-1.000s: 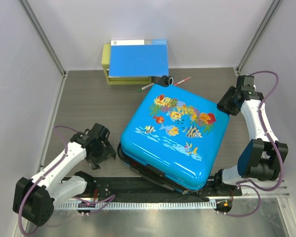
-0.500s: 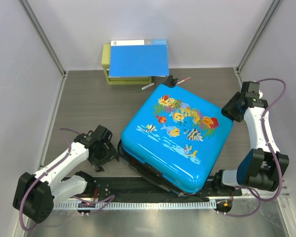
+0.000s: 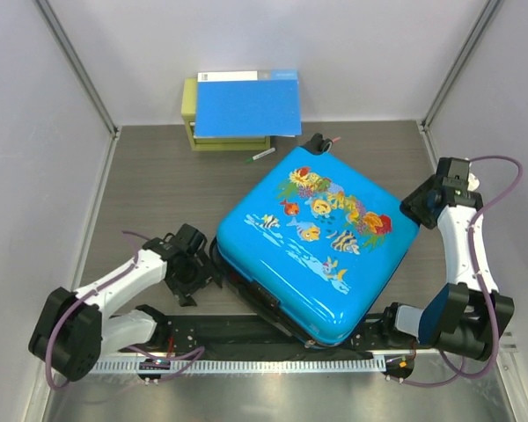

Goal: Pack the luggage
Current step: Zip the luggage at the center of the board.

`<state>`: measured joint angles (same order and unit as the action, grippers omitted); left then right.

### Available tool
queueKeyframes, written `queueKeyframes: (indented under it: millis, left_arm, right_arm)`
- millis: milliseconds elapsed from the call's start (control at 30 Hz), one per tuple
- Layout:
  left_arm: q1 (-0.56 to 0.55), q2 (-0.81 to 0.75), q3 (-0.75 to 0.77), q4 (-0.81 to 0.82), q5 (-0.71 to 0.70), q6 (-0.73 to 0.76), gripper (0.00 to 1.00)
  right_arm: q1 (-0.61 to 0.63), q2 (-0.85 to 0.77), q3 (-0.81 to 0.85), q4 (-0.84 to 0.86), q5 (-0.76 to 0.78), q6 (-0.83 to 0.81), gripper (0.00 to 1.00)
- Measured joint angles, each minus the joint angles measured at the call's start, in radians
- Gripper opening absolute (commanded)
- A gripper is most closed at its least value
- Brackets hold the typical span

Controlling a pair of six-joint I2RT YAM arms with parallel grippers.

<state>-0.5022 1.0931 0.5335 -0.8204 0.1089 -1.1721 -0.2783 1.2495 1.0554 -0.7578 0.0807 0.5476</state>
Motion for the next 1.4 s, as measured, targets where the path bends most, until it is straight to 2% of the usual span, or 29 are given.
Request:
queueKeyframes:
  millis: [100, 367, 800, 933, 1067, 1167, 1300, 1400]
  left_arm:
    - [0.000, 0.069, 0.009, 0.027, -0.006, -0.003, 0.86]
    - [0.063, 0.286, 0.174, 0.003, -0.112, 0.060, 0.87]
    - [0.132, 0.431, 0.322, 0.188, -0.166, 0.190, 0.90]
    - [0.203, 0.366, 0.305, 0.249, -0.106, 0.229, 0.91]
    - [0.262, 0.179, 0.281, 0.270, -0.048, 0.295, 0.91]
    - [0.268, 0.032, 0.262, 0.254, -0.043, 0.349, 0.90]
    - [0.261, -0.114, 0.230, 0.214, -0.012, 0.409, 0.78]
    - [0.240, -0.197, 0.176, 0.219, 0.047, 0.459, 0.77]
  right_arm:
    - [0.009, -0.039, -0.027, -0.011, 0.022, 0.039, 0.01]
    - [0.063, -0.094, -0.046, -0.051, 0.114, 0.159, 0.01]
    - [0.076, -0.163, -0.069, -0.090, 0.199, 0.259, 0.01]
    - [0.086, -0.163, -0.075, -0.105, 0.206, 0.301, 0.01]
    - [0.109, -0.163, -0.076, -0.130, 0.204, 0.323, 0.01]
    - [0.113, -0.162, -0.076, -0.131, 0.204, 0.325, 0.01]
    - [0.113, -0.158, -0.072, -0.133, 0.203, 0.325, 0.01]
    - [0.113, -0.154, -0.069, -0.136, 0.201, 0.323, 0.01]
